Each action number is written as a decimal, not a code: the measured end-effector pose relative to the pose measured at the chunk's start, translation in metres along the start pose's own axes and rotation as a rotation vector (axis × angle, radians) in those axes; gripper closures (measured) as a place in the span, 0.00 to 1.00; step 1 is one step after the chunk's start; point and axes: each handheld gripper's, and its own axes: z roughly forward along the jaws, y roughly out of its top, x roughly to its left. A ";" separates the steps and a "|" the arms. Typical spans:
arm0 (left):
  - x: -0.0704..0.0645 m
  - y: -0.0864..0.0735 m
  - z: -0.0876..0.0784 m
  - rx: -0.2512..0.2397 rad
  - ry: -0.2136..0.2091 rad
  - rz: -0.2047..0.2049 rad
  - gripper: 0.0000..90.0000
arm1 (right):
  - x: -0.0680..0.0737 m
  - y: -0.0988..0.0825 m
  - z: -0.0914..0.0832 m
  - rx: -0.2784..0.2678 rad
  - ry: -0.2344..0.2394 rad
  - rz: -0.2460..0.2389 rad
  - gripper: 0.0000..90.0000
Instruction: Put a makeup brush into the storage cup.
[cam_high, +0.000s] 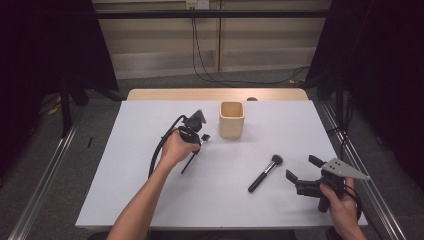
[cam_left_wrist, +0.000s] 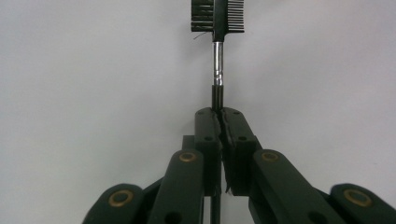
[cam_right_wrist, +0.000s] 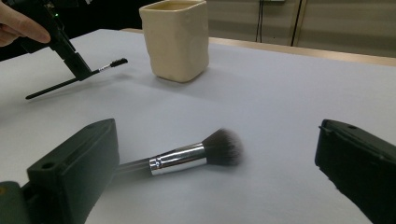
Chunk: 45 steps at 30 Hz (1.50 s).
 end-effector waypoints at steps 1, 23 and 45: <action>0.001 -0.002 -0.001 -0.014 -0.003 -0.002 0.95 | 0.000 0.000 0.000 0.000 -0.001 0.000 0.00; 0.017 -0.031 -0.031 -0.347 -0.086 -0.011 0.95 | 0.001 0.000 0.001 -0.004 -0.001 0.002 0.00; 0.011 -0.044 -0.060 -0.735 -0.128 0.034 0.95 | 0.001 0.000 0.000 -0.009 0.001 0.004 0.00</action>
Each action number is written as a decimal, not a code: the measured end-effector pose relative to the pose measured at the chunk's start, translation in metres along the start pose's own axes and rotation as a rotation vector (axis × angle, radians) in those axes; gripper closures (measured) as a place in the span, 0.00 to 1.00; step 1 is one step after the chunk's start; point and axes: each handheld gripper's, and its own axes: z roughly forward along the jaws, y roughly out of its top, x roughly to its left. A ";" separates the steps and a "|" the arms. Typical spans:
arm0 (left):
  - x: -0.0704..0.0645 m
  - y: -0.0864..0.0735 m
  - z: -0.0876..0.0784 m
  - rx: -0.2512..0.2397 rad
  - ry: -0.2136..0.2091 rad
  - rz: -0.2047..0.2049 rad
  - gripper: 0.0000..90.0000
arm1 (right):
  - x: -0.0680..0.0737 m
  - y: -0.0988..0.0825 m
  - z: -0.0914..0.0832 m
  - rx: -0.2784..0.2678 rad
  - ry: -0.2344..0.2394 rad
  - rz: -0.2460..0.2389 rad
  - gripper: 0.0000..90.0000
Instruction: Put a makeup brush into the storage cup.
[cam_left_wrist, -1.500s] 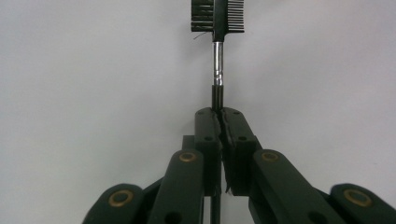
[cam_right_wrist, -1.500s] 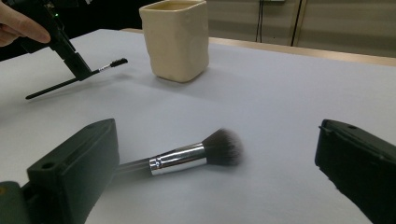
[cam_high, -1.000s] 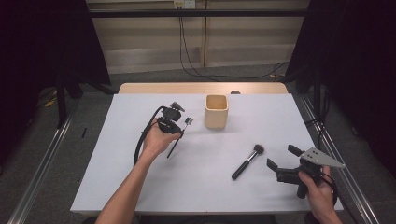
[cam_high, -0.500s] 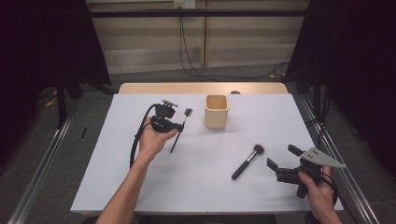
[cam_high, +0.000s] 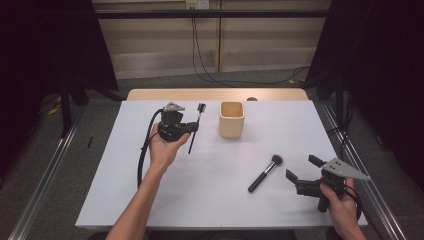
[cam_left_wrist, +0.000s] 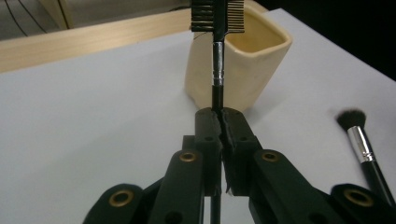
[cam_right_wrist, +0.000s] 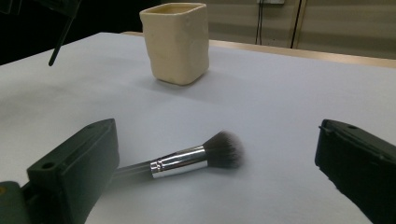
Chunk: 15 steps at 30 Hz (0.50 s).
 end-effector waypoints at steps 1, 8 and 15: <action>-0.001 0.000 -0.001 -0.012 -0.003 0.006 0.95 | 0.000 0.000 0.000 -0.001 -0.001 0.002 0.00; -0.002 0.002 -0.005 -0.147 -0.007 0.031 0.95 | 0.000 0.000 0.000 -0.001 -0.002 -0.001 0.00; -0.005 0.003 -0.005 -0.231 -0.007 0.069 0.95 | 0.000 0.000 0.000 -0.002 -0.001 -0.001 0.00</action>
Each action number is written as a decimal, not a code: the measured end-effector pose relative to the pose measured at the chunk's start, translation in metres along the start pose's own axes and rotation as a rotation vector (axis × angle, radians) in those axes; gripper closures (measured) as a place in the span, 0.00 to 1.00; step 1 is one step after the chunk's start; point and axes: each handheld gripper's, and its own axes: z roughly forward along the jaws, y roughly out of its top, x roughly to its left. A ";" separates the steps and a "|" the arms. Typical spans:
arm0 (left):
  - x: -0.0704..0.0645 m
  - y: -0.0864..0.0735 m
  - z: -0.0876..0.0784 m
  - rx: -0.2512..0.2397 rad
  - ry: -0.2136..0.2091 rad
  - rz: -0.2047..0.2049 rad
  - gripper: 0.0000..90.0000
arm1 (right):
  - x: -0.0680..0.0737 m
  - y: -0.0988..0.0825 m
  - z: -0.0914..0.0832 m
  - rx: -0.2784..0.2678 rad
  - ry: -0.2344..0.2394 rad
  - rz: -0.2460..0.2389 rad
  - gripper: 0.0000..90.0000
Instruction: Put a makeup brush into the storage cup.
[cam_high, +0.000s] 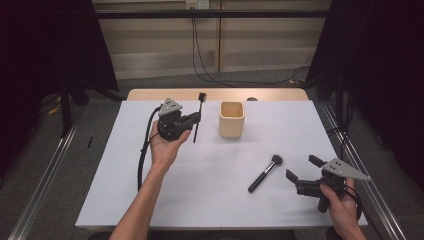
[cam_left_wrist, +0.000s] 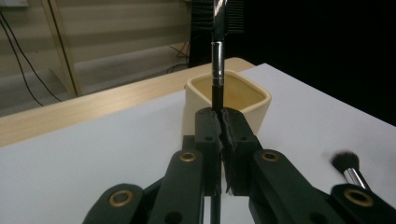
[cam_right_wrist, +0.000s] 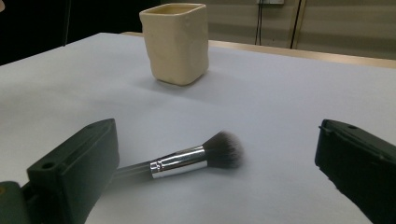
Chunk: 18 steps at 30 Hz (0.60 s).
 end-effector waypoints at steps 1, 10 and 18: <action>-0.001 0.000 0.000 -0.015 0.004 0.003 0.95 | 0.000 0.000 0.000 0.000 0.000 0.000 0.00; 0.001 0.003 -0.005 -0.095 -0.002 -0.008 0.95 | 0.000 0.000 0.000 -0.005 -0.008 0.002 0.00; 0.001 0.006 -0.004 -0.125 -0.023 -0.014 0.95 | 0.000 0.000 0.000 -0.002 -0.004 0.000 0.00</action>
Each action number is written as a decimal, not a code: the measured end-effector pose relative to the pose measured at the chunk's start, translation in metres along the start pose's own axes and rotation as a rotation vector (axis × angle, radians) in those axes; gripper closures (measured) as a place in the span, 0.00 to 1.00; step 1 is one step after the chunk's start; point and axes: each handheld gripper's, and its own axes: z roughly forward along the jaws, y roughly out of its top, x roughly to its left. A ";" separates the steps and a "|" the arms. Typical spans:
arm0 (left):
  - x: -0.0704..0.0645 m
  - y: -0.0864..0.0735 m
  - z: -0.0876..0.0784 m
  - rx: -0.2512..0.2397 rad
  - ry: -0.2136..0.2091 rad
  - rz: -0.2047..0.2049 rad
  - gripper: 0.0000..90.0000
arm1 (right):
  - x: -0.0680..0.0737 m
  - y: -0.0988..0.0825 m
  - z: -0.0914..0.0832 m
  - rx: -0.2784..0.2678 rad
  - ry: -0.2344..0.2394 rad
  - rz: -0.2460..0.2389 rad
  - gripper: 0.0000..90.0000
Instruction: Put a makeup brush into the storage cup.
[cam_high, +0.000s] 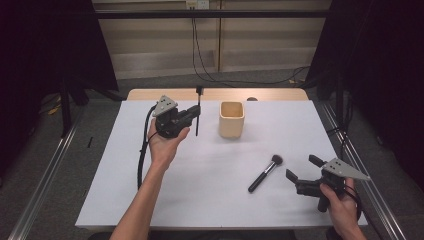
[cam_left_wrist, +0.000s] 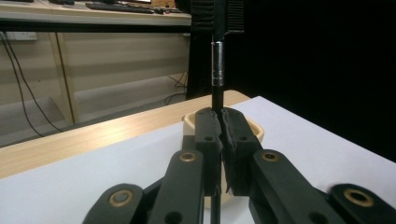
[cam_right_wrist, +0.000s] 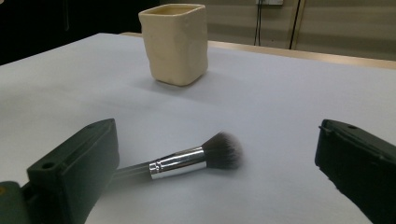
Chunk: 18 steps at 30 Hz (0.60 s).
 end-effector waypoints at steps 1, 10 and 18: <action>0.000 0.000 0.001 -0.007 -0.006 0.004 0.95 | 0.000 0.000 0.000 -0.002 0.000 0.002 0.00; -0.004 0.010 0.011 -0.031 -0.019 0.018 0.95 | 0.000 0.000 0.000 0.000 0.003 -0.001 0.00; -0.004 0.020 0.018 -0.047 -0.029 0.004 0.95 | 0.000 0.000 0.000 0.002 0.005 0.000 0.00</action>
